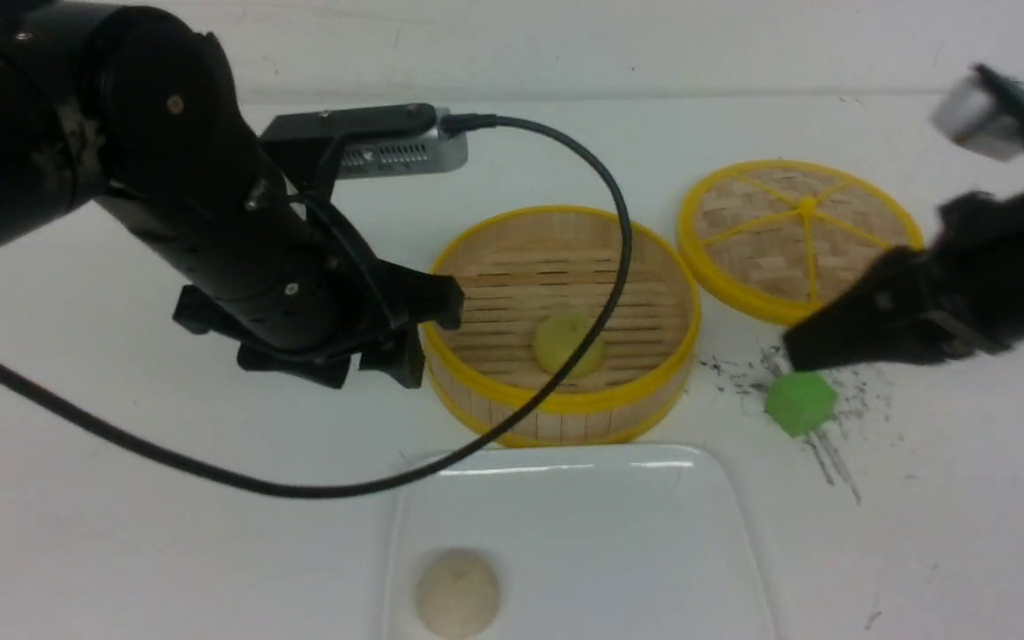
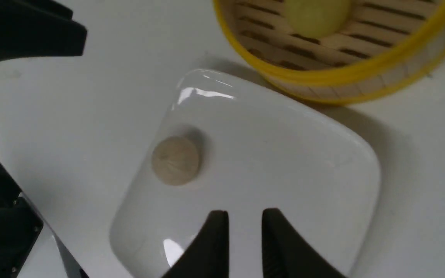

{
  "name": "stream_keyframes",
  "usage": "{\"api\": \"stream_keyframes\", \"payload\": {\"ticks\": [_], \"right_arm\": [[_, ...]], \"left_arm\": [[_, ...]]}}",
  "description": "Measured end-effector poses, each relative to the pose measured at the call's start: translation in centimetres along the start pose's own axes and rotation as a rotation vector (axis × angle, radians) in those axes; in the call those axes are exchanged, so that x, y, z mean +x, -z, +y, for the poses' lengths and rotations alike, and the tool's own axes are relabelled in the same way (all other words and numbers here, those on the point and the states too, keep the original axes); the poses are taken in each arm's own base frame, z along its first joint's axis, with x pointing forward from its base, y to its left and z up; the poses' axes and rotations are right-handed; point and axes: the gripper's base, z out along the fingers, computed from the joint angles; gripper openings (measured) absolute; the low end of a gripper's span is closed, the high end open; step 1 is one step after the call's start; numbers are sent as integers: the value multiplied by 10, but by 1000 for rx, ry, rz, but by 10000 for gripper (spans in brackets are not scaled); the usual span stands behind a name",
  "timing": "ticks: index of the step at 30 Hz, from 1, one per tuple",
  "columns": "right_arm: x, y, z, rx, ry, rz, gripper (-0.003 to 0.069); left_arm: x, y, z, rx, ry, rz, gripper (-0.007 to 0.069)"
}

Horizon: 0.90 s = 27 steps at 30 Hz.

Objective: Put the steamed buns into the plate on the white tablecloth.
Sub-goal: 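Reach toward a bun in the bamboo steamer with the right gripper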

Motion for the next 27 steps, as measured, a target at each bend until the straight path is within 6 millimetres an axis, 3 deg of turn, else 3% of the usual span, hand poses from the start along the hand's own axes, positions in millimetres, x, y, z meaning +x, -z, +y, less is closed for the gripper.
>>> {"api": "stream_keyframes", "payload": {"ticks": [2, 3, 4, 7, 12, 15, 19, 27], "right_arm": [[-17, -28, 3, -11, 47, 43, 218], [-19, -31, 4, -10, 53, 45, 229], [-35, -54, 5, -3, 103, 69, 272], [-49, -79, 2, 18, 139, 92, 322], [-66, -146, -28, 95, 161, 169, 412], [-65, -171, -44, 123, 146, 178, 424], [-67, -186, -59, 177, 152, 137, 425], [-73, -191, -65, 219, 169, 69, 420]], "left_arm": [[0, 0, 2, -24, 22, 3, 426], [0, 0, 3, -28, 26, 3, 426], [1, 0, 3, -38, 40, 6, 426], [1, 0, 4, -41, 60, 6, 426], [1, 0, 4, -44, 72, 5, 426], [1, 0, 4, -44, 72, 5, 426], [1, 0, 4, -44, 72, 4, 426], [1, 0, 4, -44, 72, 4, 426]]}}
